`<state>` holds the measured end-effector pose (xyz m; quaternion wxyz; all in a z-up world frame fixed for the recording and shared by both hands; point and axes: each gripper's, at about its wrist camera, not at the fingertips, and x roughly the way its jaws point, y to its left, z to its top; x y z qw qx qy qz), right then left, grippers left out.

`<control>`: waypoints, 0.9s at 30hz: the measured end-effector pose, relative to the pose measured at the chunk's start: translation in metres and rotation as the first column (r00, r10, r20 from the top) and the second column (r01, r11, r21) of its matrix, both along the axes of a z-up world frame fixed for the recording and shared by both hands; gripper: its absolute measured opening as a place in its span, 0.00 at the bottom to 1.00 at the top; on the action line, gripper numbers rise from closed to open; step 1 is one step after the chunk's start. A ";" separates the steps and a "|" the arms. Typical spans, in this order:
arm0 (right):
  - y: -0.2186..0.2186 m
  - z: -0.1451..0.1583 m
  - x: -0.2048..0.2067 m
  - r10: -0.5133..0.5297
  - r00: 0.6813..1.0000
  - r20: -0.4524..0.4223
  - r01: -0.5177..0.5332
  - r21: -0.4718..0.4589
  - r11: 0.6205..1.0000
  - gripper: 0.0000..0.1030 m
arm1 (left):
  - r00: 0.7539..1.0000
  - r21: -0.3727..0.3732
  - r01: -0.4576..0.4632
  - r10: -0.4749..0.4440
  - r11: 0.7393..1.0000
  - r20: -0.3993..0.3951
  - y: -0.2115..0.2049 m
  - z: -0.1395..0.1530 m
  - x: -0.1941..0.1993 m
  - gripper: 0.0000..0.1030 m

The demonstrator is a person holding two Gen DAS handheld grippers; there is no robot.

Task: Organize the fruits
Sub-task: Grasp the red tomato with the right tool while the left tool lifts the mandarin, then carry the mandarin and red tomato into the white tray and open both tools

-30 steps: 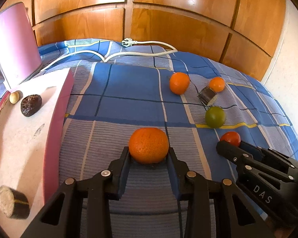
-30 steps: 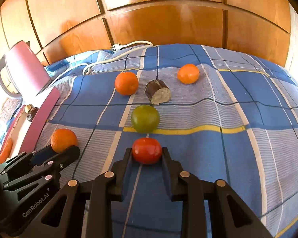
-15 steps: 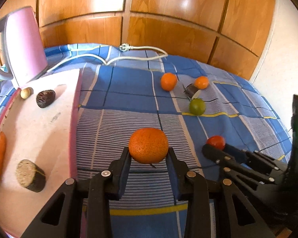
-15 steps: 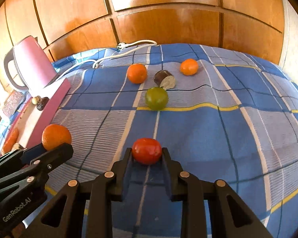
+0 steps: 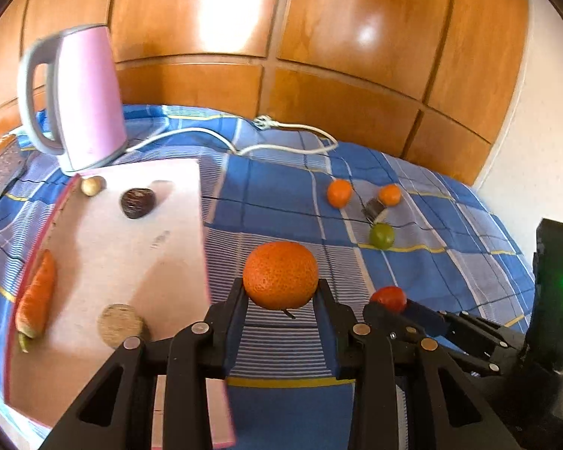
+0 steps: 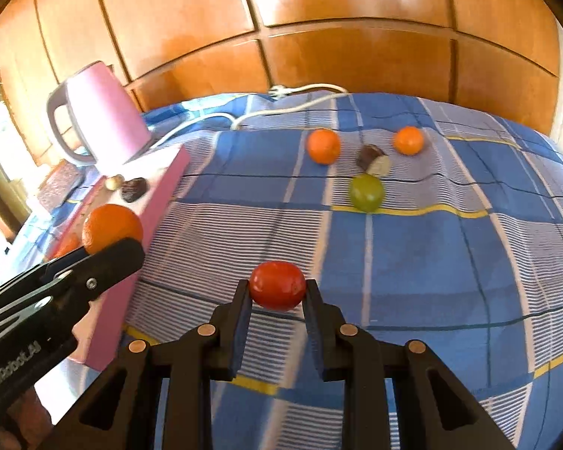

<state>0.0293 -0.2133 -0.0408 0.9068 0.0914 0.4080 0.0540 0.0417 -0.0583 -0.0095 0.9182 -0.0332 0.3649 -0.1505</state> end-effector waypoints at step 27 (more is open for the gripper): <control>0.124 0.039 0.072 0.295 0.956 0.000 -0.294 0.076 0.953 0.28 | 0.950 -0.024 -0.308 0.307 0.951 -0.055 0.137 -0.010 0.030 0.36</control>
